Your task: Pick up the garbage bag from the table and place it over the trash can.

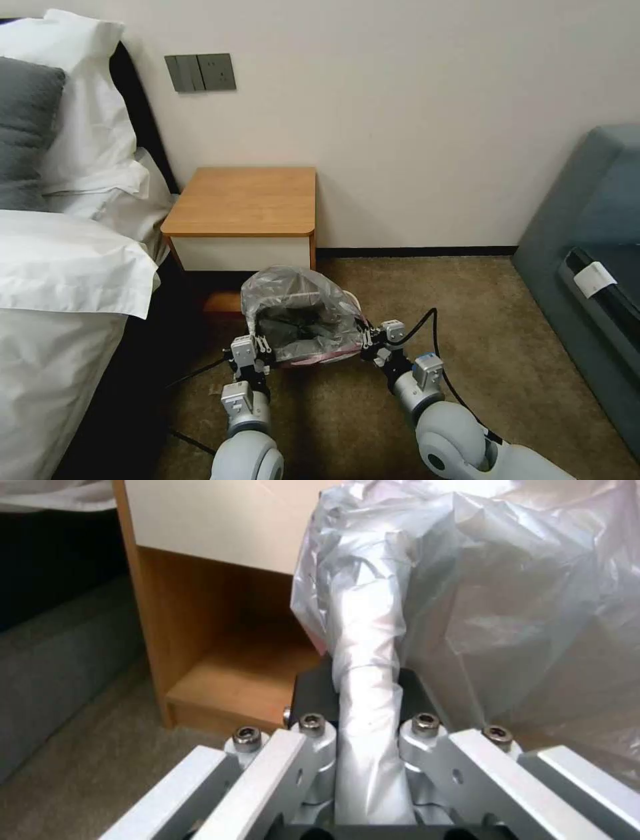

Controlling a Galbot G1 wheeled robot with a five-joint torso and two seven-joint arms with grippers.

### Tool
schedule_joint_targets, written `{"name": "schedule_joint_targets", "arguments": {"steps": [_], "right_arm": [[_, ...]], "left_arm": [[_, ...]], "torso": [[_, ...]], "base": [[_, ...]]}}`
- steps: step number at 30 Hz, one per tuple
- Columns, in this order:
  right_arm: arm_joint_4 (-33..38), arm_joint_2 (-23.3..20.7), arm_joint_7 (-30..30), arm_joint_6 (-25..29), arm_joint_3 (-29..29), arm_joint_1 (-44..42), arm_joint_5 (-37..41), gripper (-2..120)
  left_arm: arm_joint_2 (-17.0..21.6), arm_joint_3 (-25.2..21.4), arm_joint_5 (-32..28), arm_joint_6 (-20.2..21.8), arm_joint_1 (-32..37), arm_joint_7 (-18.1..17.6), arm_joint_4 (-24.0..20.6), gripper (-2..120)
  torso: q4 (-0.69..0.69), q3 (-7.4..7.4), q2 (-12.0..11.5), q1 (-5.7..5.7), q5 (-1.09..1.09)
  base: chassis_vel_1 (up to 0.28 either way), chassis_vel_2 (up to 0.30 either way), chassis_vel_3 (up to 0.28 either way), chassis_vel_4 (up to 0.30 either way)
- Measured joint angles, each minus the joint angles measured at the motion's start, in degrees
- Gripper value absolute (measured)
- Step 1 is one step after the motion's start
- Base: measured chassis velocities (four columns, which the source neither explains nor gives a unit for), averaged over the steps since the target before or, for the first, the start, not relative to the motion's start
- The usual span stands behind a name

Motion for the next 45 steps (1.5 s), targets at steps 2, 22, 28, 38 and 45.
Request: {"name": "schedule_joint_targets", "arguments": {"steps": [2, 22, 28, 38, 45], "right_arm": [[-0.16, -0.03, 0.6, -0.28, -0.05, 0.23, 0.01, 0], [-4.28, 0.39, 2.96, -2.03, -0.9, 3.82, 0.71, 0], [-7.47, 1.48, 2.78, -1.75, -1.95, 6.17, 0.82, 0], [-12.91, 3.49, 2.31, -1.35, -3.42, 10.91, 1.77, 0], [-15.14, 5.0, 2.07, -1.61, -4.01, 11.82, 1.82, 0]], "left_arm": [[0.0, -0.02, -0.01, -0.07, 0.06, 0.0, 0.0, 7], [0.23, 0.45, -0.48, -0.18, 0.21, 0.27, -0.84, 7], [0.27, 0.79, -0.48, -0.23, 0.44, 0.36, -0.86, 7], [0.65, 0.51, -0.42, -0.33, 0.94, 0.56, -1.07, 7], [0.57, 0.12, -0.35, -0.42, 0.87, 0.56, -1.08, 7]], "torso": [[0.0, 0.0, 0.0, 0.0, 0.0], [0.0, 0.0, 0.0, 0.0, 0.03], [0.0, 0.0, 0.0, 0.0, 0.03], [0.01, 0.0, 0.0, 0.0, 0.03], [0.0, 0.0, 0.0, 0.0, 0.03]], "base": [[0.0, 0.0, 0.0, 0.0], [0.0, 0.0, 0.0, 0.0], [0.0, 0.0, 0.0, 0.0], [0.0, 0.0, 0.0, 0.0], [0.0, 0.0, 0.0, 0.0]]}}
